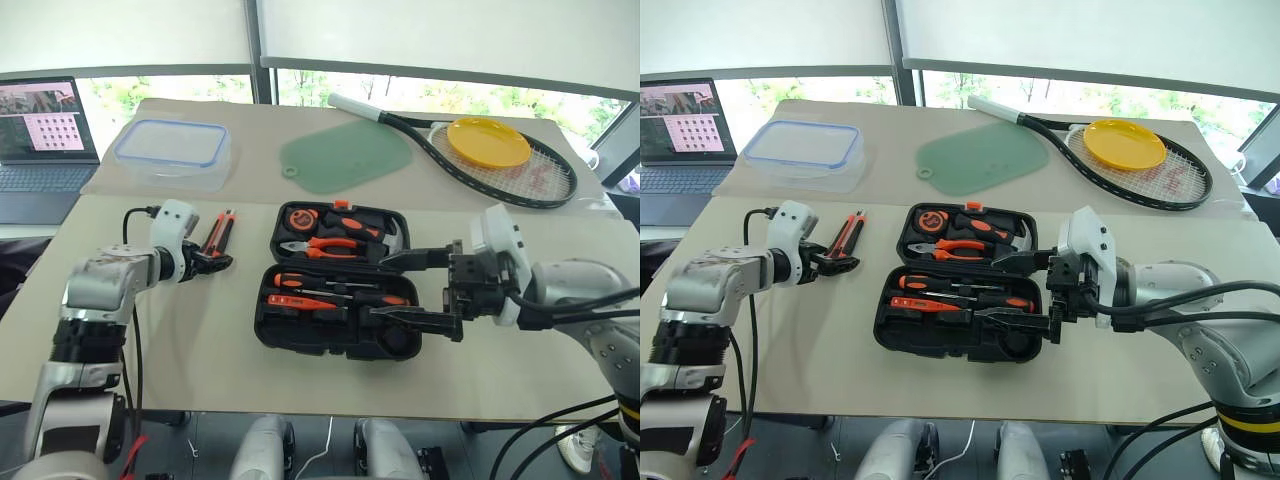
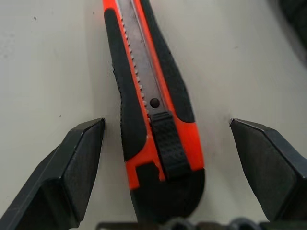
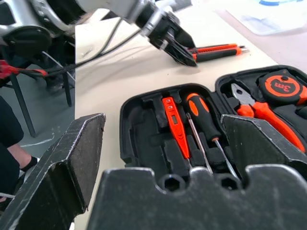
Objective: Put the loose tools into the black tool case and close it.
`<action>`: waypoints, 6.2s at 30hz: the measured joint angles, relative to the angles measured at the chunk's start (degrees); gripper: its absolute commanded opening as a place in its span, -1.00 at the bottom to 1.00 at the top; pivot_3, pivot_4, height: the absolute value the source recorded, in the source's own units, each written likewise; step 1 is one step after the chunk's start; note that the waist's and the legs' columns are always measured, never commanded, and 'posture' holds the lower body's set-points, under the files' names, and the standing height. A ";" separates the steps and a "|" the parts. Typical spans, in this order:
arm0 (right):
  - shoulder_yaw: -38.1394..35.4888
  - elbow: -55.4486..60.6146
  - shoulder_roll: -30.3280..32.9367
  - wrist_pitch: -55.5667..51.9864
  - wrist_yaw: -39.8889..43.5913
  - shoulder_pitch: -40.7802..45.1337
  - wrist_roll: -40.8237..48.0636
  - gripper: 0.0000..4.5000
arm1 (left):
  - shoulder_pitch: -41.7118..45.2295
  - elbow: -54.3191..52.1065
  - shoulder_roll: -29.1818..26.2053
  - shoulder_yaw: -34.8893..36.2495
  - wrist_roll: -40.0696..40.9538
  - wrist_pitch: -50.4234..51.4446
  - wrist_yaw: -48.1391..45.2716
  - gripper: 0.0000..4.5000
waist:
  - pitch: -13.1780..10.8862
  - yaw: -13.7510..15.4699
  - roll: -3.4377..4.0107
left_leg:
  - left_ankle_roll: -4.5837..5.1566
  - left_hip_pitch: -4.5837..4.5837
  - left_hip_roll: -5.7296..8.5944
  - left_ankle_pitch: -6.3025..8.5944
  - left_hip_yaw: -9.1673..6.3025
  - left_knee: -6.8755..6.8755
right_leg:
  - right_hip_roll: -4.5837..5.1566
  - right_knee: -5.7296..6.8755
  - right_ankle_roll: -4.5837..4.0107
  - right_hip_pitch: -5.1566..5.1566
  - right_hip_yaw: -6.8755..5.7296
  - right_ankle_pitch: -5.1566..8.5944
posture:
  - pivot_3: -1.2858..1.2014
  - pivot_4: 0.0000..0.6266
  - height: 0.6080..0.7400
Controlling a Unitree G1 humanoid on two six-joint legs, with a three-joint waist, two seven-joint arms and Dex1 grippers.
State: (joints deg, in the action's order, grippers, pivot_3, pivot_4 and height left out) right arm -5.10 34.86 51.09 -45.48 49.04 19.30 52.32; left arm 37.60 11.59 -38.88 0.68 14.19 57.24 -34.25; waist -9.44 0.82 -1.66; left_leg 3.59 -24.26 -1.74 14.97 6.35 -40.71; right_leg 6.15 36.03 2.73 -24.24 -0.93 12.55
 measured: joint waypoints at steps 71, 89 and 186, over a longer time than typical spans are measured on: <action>-11.44 8.38 4.36 -1.35 -6.45 -18.06 5.23 1.00 | 4.53 -17.24 -6.08 -21.37 2.37 -24.60 -55.31 0.75 | 0.00 -0.05 0.03 | 0.15 -0.07 -0.03 0.11 0.02 -0.12 | -0.07 -0.08 0.12 0.00 0.15 0.06 | 0.03 -0.52 0.98; -11.45 8.41 4.35 -1.35 -6.89 -18.11 5.31 1.00 | 0.15 -12.14 -10.23 -21.28 -3.67 -37.96 -56.16 -0.99 | 0.01 0.00 0.03 | 0.15 -0.04 -0.05 0.12 0.03 -0.12 | -0.06 -0.09 0.10 0.02 0.14 0.06 | 0.03 -0.52 0.98; 5.31 -60.53 -2.56 21.88 3.54 8.59 -41.31 -0.24 | -4.20 -30.82 -13.37 -1.99 22.77 -15.24 -42.94 1.00 | 0.13 -0.31 0.28 | -0.19 0.05 0.03 -0.09 0.13 -0.07 | -0.10 -0.08 0.15 0.07 0.24 0.18 | 0.03 -0.52 0.98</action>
State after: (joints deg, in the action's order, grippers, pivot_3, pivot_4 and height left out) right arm 0.21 -25.67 48.52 -23.60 52.58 27.89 11.01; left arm 33.40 -19.24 -52.25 -1.31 36.96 42.01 -77.19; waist -9.31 0.50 -1.38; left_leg 3.40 -24.21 -1.71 14.88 6.48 -40.78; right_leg 6.05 35.95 2.88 -24.17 -0.70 12.74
